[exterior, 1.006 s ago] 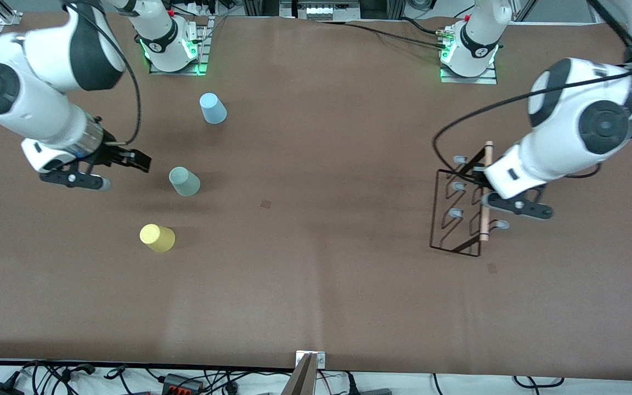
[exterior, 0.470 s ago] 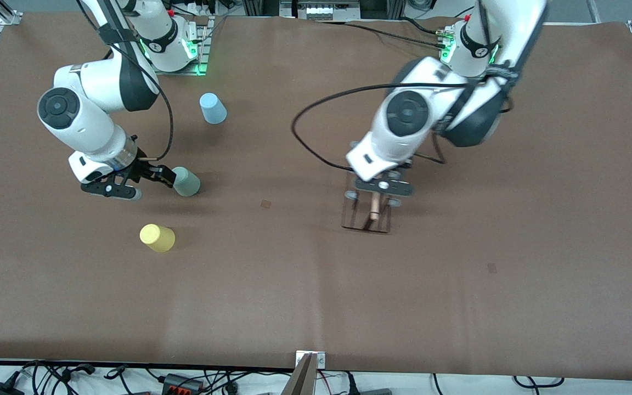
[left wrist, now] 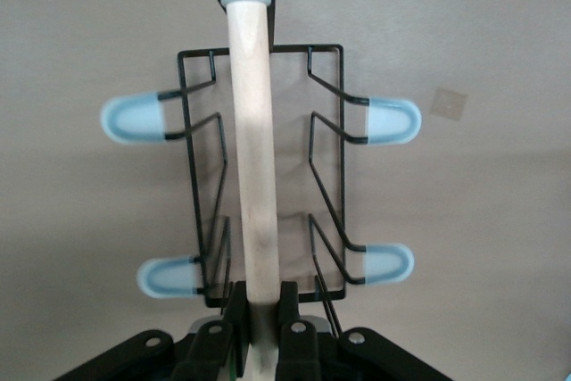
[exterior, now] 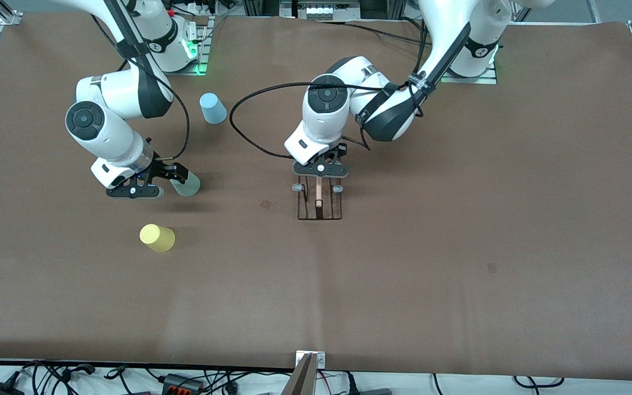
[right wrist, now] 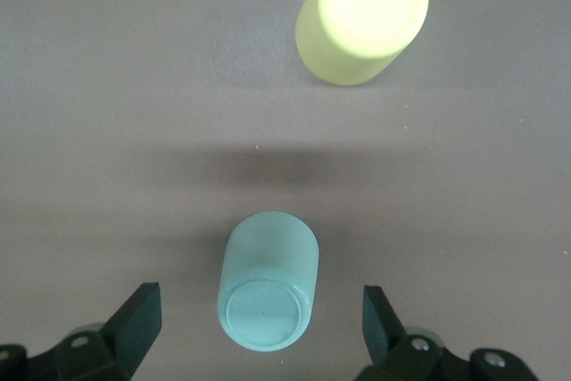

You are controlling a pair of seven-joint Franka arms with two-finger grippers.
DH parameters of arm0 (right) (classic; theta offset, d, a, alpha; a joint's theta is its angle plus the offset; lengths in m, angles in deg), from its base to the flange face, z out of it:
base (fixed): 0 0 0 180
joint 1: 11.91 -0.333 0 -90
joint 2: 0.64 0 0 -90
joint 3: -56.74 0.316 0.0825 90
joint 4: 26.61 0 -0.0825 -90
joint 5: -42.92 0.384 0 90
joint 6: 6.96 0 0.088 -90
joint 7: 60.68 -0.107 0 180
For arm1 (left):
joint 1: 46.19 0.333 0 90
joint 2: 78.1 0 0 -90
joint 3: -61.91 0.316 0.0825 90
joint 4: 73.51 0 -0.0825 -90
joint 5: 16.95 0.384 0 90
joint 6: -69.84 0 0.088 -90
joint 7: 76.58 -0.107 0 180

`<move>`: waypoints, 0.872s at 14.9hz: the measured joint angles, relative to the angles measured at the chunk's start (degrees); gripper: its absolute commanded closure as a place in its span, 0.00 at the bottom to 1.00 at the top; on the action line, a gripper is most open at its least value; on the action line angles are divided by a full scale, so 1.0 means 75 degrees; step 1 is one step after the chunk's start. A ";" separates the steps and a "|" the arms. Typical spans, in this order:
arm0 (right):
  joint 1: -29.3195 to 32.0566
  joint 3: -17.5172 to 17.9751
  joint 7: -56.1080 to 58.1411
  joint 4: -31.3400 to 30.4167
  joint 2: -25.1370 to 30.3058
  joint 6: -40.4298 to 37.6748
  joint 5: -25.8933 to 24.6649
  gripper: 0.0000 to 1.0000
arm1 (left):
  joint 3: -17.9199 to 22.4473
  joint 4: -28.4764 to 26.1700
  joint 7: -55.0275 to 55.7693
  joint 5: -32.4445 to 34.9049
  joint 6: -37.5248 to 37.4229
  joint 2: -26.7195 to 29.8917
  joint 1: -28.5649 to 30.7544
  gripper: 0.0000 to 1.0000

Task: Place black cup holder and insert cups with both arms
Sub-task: 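Carry the rack to mid-table with the left gripper while the right gripper reaches teal cup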

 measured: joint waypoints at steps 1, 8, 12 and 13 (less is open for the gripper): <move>-0.0001 0.0019 0.0023 -0.0061 -0.0019 0.0033 0.0000 0.00 | 0.0001 0.0034 0.0041 0.0000 0.0036 -0.0024 -0.0029 0.99; -0.0001 0.0165 0.0029 -0.0469 -0.0454 0.1087 0.0000 0.00 | 0.0016 0.0063 0.0063 0.0186 0.0164 -0.0133 -0.0052 0.00; -0.0001 0.0165 0.0029 -0.0470 -0.0637 0.1211 0.0000 0.00 | 0.0016 0.0161 0.0063 0.0424 0.0201 -0.0115 -0.0069 0.00; -0.0002 0.0165 0.0029 -0.0481 -0.0637 0.1211 0.0000 0.00 | 0.0020 0.0209 0.0063 0.0438 0.0123 -0.0046 -0.0062 0.00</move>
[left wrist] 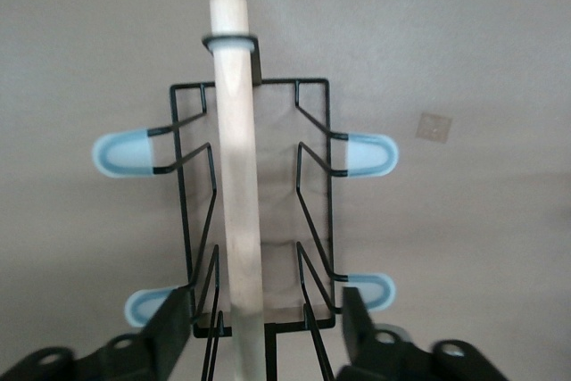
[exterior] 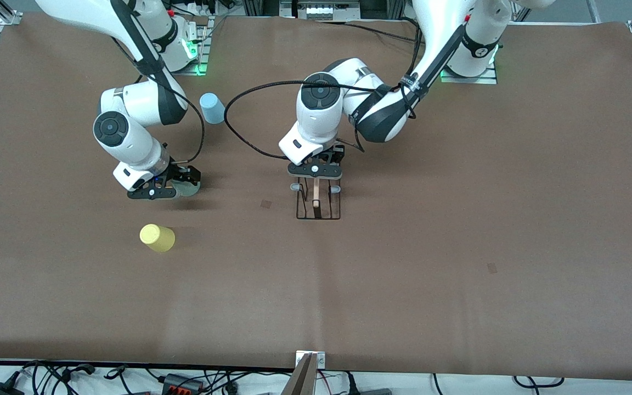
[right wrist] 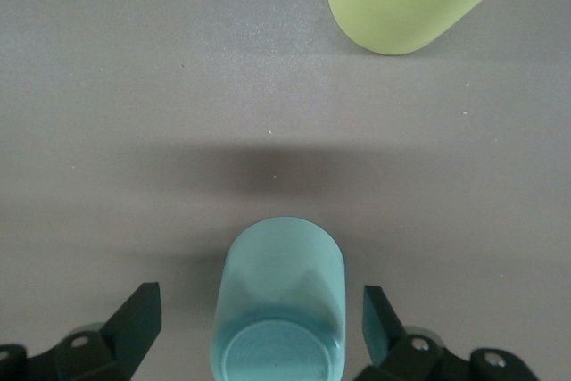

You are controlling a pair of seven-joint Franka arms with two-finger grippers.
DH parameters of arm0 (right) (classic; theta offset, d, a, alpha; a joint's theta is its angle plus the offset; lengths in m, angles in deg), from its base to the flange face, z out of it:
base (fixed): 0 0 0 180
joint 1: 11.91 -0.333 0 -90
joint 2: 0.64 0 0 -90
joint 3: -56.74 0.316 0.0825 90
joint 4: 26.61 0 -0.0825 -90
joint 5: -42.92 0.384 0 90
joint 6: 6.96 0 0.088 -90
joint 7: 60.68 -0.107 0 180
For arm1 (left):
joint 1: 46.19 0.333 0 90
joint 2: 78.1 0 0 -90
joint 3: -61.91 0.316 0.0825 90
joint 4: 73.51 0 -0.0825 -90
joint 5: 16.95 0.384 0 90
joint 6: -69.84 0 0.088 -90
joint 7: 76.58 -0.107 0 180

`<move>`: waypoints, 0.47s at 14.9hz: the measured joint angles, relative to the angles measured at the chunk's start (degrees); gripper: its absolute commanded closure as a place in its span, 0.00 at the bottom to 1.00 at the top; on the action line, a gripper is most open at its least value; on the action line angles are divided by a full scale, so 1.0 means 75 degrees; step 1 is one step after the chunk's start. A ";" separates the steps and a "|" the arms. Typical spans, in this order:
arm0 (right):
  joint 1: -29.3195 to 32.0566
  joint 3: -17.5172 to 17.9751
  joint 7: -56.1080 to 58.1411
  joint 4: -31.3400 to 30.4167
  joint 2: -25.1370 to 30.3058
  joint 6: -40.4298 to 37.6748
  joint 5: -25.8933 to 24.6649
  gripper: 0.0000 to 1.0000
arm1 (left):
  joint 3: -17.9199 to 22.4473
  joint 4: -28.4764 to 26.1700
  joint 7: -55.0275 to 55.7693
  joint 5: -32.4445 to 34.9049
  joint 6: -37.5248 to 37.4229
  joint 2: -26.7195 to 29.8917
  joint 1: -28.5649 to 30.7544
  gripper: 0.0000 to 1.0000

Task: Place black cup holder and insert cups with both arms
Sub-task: 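Carry the rack to mid-table with the left gripper while the right gripper reaches teal cup, then release the rack and withdraw the left gripper while the right gripper grasps teal cup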

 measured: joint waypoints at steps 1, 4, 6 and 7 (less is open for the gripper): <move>0.0000 0.0000 0.0000 -0.0028 -0.0001 0.0000 0.0000 0.00 | 0.0003 0.0055 0.0000 0.0005 -0.0164 0.0106 0.0008 0.00; 0.0000 0.0002 0.0000 -0.0185 0.0000 0.0000 0.0000 0.00 | 0.0016 0.0139 -0.0001 0.0009 -0.0779 0.0647 0.0020 0.00; 0.0000 0.0004 0.0000 -0.0262 0.0001 0.0002 0.0000 0.00 | 0.0051 0.0152 -0.0021 0.0019 -0.1261 0.1072 0.0119 0.00; 0.0000 0.0005 0.0000 -0.0284 0.0001 0.0003 0.0000 0.00 | 0.0071 0.0153 -0.0130 0.0032 -0.1517 0.1264 0.0242 0.00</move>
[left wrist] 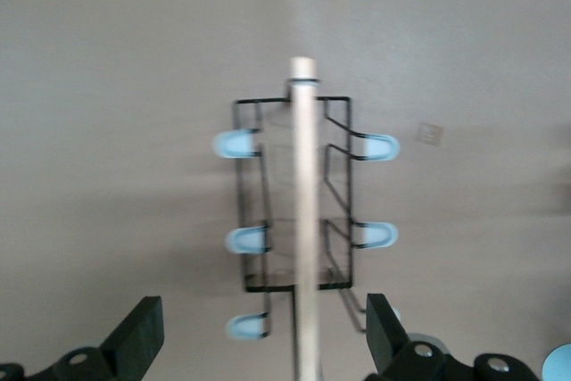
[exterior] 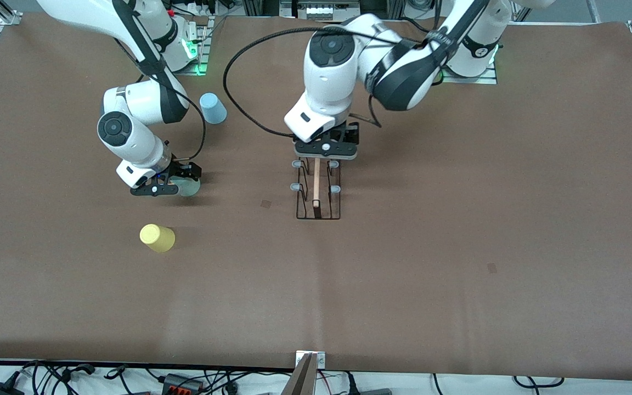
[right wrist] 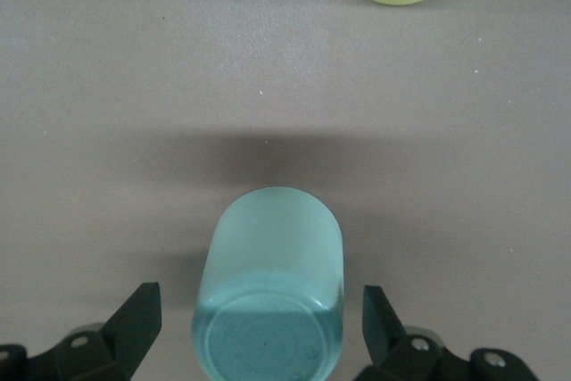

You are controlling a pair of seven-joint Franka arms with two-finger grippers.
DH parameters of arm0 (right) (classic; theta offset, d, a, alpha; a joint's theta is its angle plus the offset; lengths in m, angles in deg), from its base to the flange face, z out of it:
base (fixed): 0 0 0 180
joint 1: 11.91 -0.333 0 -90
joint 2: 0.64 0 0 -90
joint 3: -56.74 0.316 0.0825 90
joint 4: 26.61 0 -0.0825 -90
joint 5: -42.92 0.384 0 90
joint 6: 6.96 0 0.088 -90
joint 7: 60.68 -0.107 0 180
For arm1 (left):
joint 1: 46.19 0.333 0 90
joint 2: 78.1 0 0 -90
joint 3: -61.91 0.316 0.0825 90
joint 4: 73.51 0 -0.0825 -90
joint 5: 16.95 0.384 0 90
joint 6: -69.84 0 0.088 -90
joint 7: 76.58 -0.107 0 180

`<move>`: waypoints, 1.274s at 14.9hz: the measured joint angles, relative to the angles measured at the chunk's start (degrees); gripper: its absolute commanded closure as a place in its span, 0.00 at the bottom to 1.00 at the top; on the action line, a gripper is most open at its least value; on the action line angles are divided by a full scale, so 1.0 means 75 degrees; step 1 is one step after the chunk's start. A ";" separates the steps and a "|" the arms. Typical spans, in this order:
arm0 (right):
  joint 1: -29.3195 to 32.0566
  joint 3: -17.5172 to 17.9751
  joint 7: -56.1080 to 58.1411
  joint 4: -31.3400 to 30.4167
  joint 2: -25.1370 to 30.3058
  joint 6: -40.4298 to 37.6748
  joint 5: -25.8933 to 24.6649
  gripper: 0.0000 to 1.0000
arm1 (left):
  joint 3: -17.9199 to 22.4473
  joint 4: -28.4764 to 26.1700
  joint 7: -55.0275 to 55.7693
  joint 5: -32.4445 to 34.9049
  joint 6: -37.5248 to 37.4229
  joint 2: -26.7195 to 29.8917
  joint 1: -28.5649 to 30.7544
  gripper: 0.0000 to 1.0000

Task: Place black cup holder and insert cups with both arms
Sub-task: 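Release the rack and withdraw the left gripper while the right gripper grasps teal cup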

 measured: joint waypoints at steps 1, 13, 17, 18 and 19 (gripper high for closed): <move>0.0000 0.0001 0.0000 -0.0010 0.0000 0.0001 0.0000 0.00 | 0.0026 0.0000 -0.0225 0.0009 -0.0262 0.0169 0.0162 0.00; -0.0001 0.0009 0.0013 -0.0020 0.0031 0.0007 0.0000 0.71 | 0.0113 -0.0005 -0.4703 -0.0007 -0.3097 0.1431 0.3709 0.00; -0.0001 0.0009 0.0078 0.0003 0.0150 0.0040 0.0000 0.75 | 0.0114 0.0083 -0.5533 -0.0107 -0.3147 0.1581 0.4427 0.00; -0.0001 0.0010 0.0078 0.0018 0.0306 -0.0005 0.0000 0.76 | 0.0131 0.0310 -0.5565 -0.0107 -0.3084 0.1575 0.4534 0.00; -0.0002 0.0020 0.0078 0.0049 0.0526 -0.0166 0.0000 0.76 | 0.0174 0.0642 -0.5581 -0.0107 -0.3047 0.1541 0.4627 0.00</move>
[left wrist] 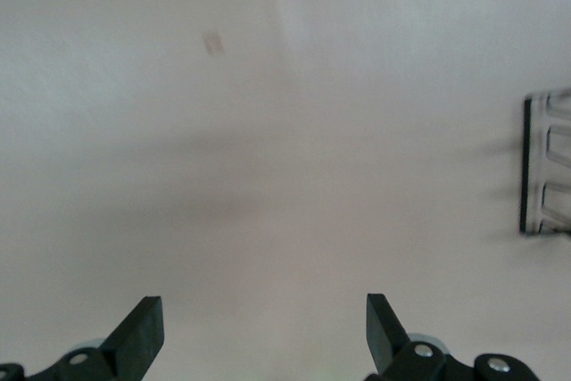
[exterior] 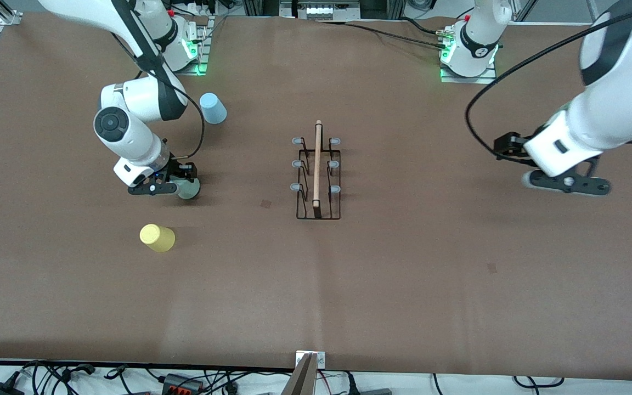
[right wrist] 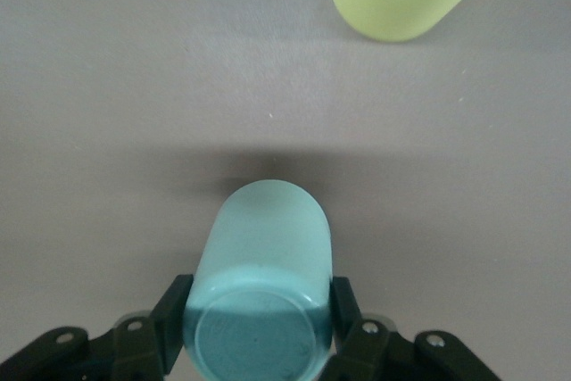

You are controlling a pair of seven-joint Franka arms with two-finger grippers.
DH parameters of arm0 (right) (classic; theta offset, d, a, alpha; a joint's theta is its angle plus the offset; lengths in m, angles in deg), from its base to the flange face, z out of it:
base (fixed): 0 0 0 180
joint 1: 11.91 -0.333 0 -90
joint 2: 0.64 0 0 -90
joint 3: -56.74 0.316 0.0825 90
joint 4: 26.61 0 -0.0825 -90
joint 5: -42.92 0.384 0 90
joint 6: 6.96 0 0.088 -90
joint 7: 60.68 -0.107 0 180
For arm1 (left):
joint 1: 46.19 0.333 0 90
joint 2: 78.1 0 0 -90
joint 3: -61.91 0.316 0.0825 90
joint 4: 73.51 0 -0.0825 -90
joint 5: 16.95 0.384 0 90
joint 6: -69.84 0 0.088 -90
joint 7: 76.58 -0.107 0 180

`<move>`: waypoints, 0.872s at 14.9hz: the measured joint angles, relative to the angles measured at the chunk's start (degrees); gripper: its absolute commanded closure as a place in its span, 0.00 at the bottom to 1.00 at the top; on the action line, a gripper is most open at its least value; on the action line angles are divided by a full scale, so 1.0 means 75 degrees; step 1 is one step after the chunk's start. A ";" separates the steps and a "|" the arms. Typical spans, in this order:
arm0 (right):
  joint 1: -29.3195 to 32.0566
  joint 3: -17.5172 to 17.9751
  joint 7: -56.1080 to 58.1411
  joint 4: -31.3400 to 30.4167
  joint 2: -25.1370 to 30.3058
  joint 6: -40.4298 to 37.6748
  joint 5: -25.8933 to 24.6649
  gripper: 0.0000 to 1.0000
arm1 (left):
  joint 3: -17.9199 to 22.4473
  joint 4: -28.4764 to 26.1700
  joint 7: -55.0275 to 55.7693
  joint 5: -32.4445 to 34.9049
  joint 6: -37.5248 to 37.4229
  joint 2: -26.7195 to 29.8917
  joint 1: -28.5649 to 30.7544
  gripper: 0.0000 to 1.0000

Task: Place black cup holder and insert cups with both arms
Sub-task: 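Release the rack and withdraw the left gripper while the right gripper grasps teal cup, then lift the teal cup and place it on a rack peg with the right gripper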

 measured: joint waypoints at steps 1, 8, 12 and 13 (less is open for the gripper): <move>0.0000 0.0035 -0.0050 0.0070 0.0245 -0.0242 0.0002 0.76 | 0.0079 0.0335 -0.0020 -0.0001 0.0008 -0.0052 0.0067 0.00; -0.0164 0.1888 -0.4091 0.1714 0.0875 -0.2071 0.0020 0.79 | 0.0192 0.0705 -0.0010 -0.0019 -0.0020 -0.0196 0.0377 0.00; -0.0342 0.2911 -0.6370 0.2323 0.0635 -0.2080 0.0050 0.79 | 0.0312 0.0498 -0.0017 -0.0165 -0.0047 -0.0067 0.0553 0.00; -0.0446 0.3028 -0.6806 0.2447 0.0556 -0.2080 0.0070 0.79 | 0.0534 0.0282 -0.0035 -0.0282 0.0045 0.0093 0.0478 0.00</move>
